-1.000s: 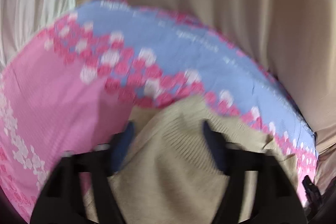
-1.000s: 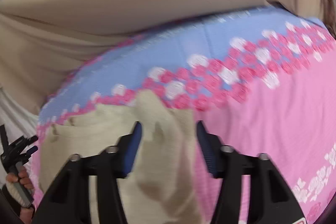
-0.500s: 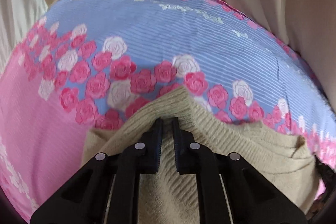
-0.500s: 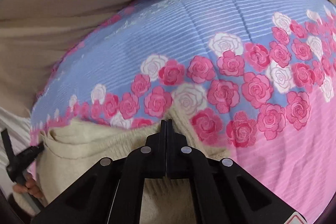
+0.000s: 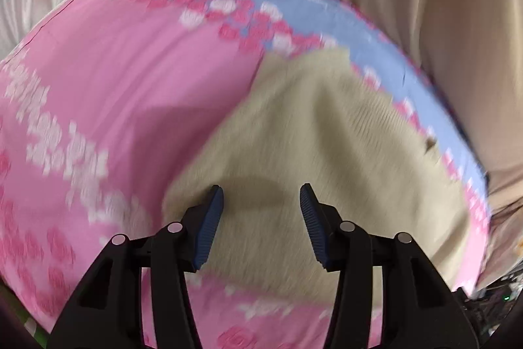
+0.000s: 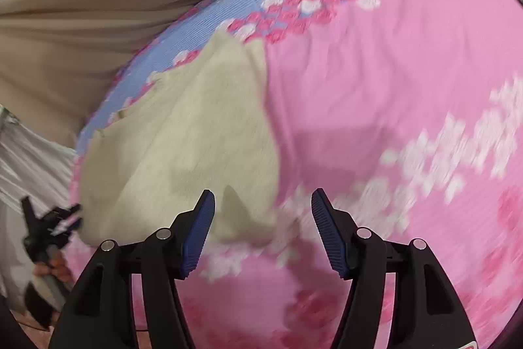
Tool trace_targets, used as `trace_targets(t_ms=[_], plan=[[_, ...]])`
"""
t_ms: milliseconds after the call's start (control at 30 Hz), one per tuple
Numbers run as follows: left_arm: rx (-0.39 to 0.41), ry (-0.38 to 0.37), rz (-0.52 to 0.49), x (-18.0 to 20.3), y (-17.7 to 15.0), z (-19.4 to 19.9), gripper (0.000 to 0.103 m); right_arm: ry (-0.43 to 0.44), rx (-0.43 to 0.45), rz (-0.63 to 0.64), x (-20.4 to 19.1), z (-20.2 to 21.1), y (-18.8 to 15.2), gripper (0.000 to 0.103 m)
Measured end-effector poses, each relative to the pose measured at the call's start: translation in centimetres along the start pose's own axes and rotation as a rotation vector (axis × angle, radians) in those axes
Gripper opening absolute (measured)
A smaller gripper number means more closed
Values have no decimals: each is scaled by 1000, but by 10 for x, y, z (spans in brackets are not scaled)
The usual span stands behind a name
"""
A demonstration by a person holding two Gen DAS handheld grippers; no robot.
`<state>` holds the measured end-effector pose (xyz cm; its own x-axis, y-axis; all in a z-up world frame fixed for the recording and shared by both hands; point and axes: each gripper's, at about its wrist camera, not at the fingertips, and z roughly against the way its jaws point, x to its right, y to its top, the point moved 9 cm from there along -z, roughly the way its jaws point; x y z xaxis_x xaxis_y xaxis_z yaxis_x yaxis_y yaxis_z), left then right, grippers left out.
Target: Fold small clothes
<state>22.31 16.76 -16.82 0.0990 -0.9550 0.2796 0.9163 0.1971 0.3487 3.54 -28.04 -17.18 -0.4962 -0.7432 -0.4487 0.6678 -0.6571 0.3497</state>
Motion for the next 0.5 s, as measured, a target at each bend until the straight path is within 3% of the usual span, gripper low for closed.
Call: trace_targets(t_ms=[33,67,100,233,333,367,467,500], plan=[[2,33,-12,0,-6,-2,47,14,-24,-1,-6,-13,-6,58],[16,67,-32,3,-6,-4,47,3,-47,19,-10,-23,-8,34],[26,84,-38,4,-8,-1,47,-29,-55,45,-13,-26,-9,20],[-5,118,7,-1,1,-4,47,-64,85,101,-20,13,14,12],[-2,135,6,-11,-2,-8,50,-192,-38,71,26,-16,-2,0],[10,141,-6,-10,-4,-8,51,-191,-64,48,35,-20,-9,1],[24,120,14,-10,-6,5,50,-71,9,-69,29,9,-8,12],[27,93,51,-13,-7,11,51,-17,42,-92,23,19,-8,27]])
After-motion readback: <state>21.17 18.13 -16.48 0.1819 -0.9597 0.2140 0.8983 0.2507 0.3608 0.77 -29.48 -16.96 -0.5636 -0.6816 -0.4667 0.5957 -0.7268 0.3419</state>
